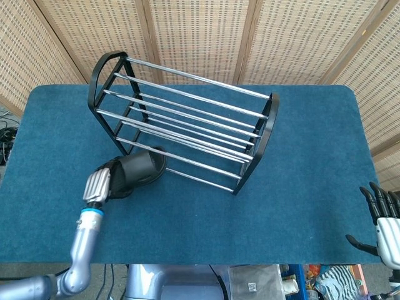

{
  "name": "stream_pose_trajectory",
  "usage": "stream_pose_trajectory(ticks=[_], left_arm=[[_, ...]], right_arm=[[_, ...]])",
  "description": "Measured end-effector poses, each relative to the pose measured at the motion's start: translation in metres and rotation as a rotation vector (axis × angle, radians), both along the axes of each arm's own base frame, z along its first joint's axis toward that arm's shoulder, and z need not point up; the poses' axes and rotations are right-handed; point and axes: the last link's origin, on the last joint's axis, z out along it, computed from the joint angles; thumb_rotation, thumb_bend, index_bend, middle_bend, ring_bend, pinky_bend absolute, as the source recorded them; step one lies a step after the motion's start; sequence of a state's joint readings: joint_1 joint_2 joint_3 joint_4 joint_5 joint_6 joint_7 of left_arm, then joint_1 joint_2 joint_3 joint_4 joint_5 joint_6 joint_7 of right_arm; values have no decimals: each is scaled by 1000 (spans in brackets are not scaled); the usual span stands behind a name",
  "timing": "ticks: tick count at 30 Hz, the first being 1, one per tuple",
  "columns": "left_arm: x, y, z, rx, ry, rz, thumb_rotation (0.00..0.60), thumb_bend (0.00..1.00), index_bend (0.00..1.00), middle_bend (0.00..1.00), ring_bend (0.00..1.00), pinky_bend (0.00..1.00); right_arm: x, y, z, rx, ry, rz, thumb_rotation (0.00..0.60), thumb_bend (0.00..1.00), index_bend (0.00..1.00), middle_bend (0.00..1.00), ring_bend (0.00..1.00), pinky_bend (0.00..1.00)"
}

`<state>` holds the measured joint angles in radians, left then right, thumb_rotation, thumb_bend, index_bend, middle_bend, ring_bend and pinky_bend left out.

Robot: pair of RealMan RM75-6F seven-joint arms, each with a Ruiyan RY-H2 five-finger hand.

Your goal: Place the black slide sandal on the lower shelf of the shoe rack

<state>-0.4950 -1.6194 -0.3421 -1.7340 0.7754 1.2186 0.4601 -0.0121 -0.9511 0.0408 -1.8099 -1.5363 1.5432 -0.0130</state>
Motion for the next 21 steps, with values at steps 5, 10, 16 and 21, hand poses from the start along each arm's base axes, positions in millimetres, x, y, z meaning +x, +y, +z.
stream_pose_trajectory(ticks=[5, 10, 16, 21], left_arm=[[28, 18, -17, -25, -22, 34, 600, 541, 317, 379, 321, 470], [43, 27, -30, -17, -72, 61, 600, 541, 317, 379, 321, 470], [60, 37, -40, 15, -62, 86, 600, 549, 317, 378, 321, 470], [64, 44, -44, 39, -65, 123, 600, 560, 317, 378, 321, 470]], right_arm=[[-1, -1, -1, 5, 0, -5, 600, 0, 0, 0, 0, 0], [-2, -2, -2, 12, 2, -10, 600, 0, 0, 0, 0, 0], [-2, -4, -2, 12, -4, -15, 600, 0, 0, 0, 0, 0], [-3, -4, -1, 15, -11, -17, 600, 0, 0, 0, 0, 0]])
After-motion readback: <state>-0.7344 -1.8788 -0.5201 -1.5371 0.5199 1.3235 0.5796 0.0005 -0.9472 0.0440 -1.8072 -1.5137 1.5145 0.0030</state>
